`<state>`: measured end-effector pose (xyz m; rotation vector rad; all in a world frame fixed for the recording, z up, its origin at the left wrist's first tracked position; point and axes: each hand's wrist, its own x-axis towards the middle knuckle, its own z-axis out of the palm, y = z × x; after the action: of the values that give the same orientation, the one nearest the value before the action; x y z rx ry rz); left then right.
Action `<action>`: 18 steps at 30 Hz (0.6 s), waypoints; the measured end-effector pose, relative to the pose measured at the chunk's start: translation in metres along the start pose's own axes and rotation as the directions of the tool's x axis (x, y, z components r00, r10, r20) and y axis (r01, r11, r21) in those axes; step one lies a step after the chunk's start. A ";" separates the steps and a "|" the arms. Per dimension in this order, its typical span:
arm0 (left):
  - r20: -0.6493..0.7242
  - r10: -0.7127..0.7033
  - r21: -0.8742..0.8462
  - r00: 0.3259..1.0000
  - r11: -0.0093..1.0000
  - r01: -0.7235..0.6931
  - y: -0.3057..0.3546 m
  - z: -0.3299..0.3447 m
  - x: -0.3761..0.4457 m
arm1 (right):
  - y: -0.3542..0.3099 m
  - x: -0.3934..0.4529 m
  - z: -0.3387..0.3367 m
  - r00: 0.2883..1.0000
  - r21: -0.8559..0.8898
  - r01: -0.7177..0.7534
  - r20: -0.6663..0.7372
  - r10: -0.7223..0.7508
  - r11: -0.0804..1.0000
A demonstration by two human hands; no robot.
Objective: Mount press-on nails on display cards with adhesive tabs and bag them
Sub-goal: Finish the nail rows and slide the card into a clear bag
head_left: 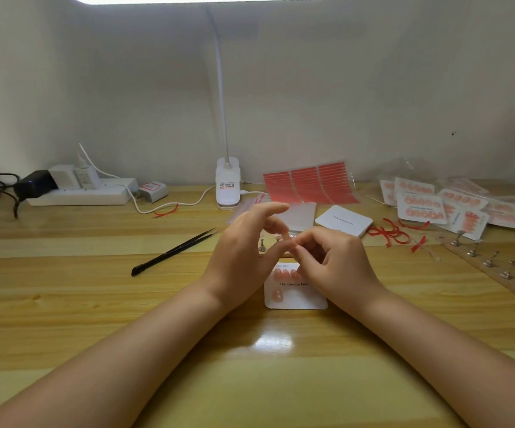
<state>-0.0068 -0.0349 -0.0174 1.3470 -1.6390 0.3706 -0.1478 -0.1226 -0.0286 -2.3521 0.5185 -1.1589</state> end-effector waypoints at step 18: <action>-0.003 0.009 0.007 1.000 1.000 -0.009 -0.001 0.003 -0.002 | 0.000 0.001 0.000 0.975 0.111 -0.218 -0.009 0.220 0.970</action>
<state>-0.0070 -0.0361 -0.0205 1.3442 -1.6431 0.3832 -0.1471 -0.1230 -0.0282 -2.1309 0.6857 -1.0823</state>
